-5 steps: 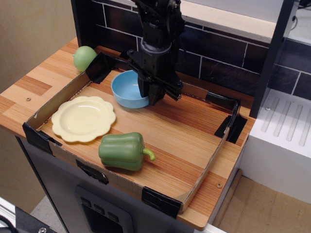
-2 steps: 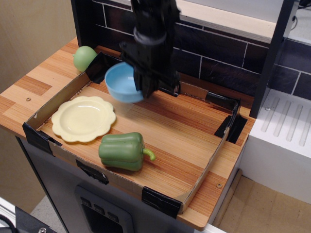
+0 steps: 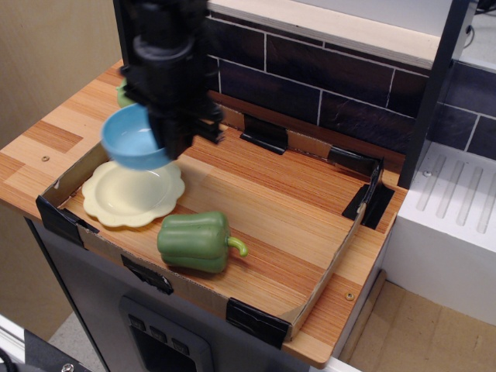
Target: Put bowl on plate
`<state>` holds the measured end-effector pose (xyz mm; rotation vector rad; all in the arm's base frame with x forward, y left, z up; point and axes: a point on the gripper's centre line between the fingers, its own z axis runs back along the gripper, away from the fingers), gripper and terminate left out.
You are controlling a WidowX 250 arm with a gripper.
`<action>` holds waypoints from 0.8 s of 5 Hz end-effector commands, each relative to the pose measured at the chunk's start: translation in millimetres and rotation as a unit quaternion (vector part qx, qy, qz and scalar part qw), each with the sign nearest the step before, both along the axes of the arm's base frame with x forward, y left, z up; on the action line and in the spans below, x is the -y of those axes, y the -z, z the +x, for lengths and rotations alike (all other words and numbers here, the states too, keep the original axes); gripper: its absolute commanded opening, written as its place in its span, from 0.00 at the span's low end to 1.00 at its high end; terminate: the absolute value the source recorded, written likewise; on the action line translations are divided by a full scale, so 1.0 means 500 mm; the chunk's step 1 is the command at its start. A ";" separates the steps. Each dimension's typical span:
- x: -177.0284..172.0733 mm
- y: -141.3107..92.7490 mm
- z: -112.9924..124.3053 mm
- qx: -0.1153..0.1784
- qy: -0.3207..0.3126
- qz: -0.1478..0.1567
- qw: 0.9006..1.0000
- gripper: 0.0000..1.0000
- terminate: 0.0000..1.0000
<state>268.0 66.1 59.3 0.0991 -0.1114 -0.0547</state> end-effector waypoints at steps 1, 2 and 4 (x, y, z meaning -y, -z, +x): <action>-0.026 0.010 -0.010 0.023 -0.044 -0.002 0.999 0.00 0.00; -0.025 0.033 -0.014 0.012 -0.036 0.002 0.999 0.00 0.00; -0.031 0.052 -0.033 0.016 -0.033 0.009 0.999 0.00 0.00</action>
